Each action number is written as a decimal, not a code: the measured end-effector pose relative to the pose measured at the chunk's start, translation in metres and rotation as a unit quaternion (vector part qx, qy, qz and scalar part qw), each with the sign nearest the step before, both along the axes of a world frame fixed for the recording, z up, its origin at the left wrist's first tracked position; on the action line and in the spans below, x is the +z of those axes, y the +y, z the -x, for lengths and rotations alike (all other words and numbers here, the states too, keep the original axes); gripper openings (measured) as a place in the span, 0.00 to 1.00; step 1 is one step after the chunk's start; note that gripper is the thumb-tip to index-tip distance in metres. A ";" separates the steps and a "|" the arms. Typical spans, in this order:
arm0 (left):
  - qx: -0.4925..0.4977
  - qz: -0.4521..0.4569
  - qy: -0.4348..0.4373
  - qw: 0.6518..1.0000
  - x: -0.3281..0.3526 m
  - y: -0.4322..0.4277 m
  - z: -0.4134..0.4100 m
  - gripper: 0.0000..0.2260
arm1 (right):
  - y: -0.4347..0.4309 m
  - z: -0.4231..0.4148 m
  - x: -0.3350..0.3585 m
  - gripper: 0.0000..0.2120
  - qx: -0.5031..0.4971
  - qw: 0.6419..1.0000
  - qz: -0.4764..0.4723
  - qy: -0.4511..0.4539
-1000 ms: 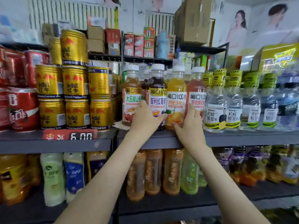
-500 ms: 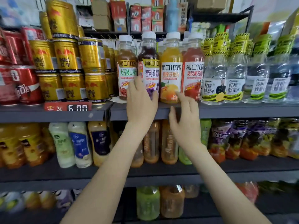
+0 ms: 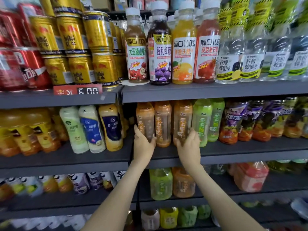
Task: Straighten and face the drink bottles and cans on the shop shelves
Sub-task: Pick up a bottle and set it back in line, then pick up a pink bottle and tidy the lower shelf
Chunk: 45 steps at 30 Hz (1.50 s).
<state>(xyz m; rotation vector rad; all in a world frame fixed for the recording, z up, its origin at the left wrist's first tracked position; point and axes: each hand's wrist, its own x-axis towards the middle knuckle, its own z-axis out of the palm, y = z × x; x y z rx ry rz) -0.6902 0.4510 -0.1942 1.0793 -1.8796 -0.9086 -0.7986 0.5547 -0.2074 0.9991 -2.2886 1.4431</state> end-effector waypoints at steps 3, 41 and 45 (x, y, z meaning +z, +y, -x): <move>0.021 0.017 -0.004 1.000 0.000 -0.009 0.002 0.35 | -0.009 -0.005 0.000 0.25 -0.036 0.997 -0.007 0.063; -0.090 0.248 0.009 0.965 -0.086 0.087 -0.017 0.21 | 0.033 -0.048 -0.063 0.15 0.043 0.993 -0.032 0.101; -0.202 0.208 -0.010 0.957 -0.113 0.117 -0.004 0.18 | 0.083 -0.036 -0.088 0.11 0.037 0.989 -0.076 0.119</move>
